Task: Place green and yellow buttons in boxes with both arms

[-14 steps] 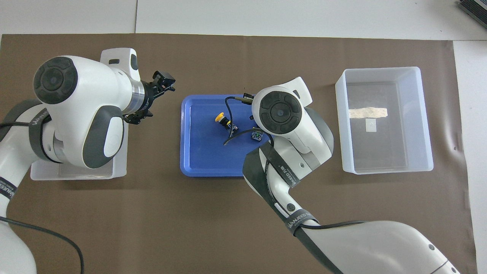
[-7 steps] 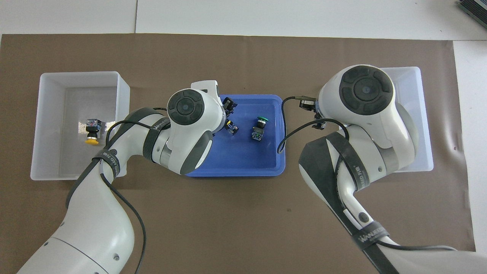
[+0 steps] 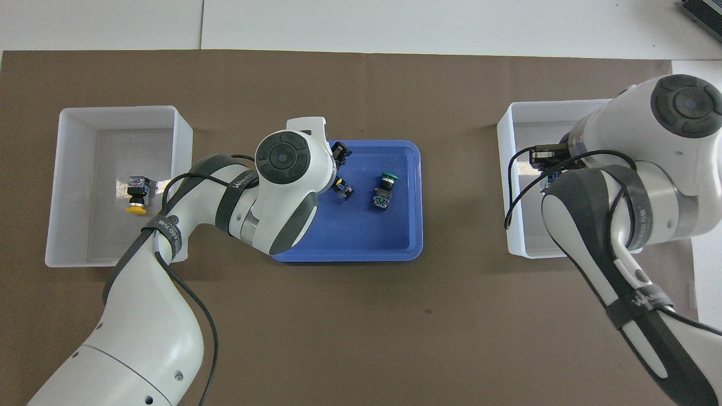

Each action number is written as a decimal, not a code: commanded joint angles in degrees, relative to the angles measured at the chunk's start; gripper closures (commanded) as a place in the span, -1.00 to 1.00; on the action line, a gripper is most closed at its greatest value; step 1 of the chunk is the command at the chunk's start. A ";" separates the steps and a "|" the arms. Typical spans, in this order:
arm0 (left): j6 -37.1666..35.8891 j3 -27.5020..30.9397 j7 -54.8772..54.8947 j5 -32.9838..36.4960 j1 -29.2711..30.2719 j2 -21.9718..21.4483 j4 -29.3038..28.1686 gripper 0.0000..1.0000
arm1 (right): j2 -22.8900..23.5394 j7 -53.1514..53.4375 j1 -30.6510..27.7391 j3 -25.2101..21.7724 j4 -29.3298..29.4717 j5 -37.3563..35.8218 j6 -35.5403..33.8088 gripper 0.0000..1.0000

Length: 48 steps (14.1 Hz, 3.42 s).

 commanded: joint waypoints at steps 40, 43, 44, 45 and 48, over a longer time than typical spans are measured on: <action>-22.76 0.53 61.39 -6.30 30.56 -13.93 1.29 1.00 | 4.31 13.97 7.78 1.30 6.34 6.60 6.58 -1.00; -11.63 0.62 76.27 -6.66 37.17 -17.87 -11.50 1.00 | 8.43 21.61 15.58 1.30 8.34 3.29 7.82 -1.00; -7.67 0.71 78.48 -6.75 37.71 -18.93 -15.73 1.00 | 10.80 26.25 17.18 1.30 10.62 1.18 7.82 -1.00; -5.02 0.71 79.37 -6.75 37.71 -19.29 -18.99 1.00 | 12.56 30.56 18.50 1.30 12.56 -0.32 7.82 -1.00; -1.57 0.80 79.56 -6.66 37.71 -19.64 -22.80 1.00 | 17.31 35.43 23.59 1.21 15.12 -1.56 7.38 -1.00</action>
